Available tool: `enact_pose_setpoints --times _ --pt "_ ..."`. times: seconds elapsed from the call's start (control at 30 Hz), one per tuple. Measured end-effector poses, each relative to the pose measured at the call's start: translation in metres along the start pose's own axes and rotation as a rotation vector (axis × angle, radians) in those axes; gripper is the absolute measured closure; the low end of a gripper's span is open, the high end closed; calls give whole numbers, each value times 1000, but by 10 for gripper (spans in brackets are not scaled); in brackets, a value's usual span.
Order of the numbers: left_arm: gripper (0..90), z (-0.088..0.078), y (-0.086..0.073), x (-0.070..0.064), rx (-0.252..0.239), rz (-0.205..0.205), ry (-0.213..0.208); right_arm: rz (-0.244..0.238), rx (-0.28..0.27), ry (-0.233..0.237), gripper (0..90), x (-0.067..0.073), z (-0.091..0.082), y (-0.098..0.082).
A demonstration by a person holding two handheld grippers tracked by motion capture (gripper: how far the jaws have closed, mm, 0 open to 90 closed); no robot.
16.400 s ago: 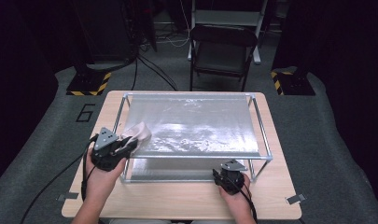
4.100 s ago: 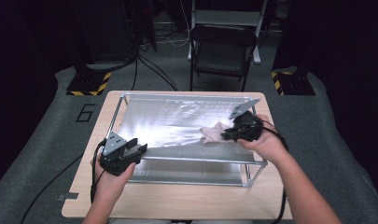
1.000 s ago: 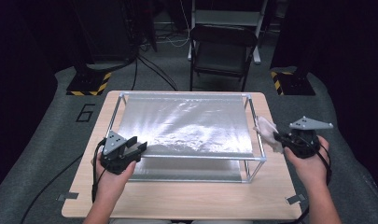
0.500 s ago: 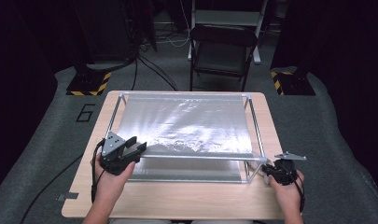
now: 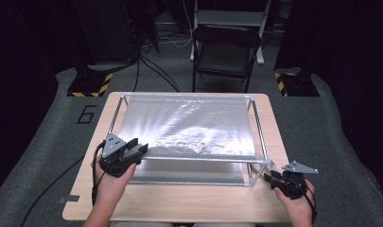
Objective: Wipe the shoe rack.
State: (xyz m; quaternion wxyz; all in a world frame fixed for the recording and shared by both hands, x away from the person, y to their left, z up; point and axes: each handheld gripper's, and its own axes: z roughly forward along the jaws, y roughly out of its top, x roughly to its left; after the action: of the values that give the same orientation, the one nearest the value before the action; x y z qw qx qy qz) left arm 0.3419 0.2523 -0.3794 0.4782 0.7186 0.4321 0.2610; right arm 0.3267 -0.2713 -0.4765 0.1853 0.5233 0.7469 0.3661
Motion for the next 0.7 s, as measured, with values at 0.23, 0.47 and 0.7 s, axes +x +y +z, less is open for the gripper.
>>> enact_pose_setpoints --times 0.23,0.47,0.7 --pt "545 0 0 2 -7 -7 1 -120 42 140 662 24 3 -4" --pt "544 -1 1 9 1 -11 -1 -130 37 149 778 38 20 5" --pt "544 4 3 20 -4 -8 15 -122 15 125 785 41 36 17"
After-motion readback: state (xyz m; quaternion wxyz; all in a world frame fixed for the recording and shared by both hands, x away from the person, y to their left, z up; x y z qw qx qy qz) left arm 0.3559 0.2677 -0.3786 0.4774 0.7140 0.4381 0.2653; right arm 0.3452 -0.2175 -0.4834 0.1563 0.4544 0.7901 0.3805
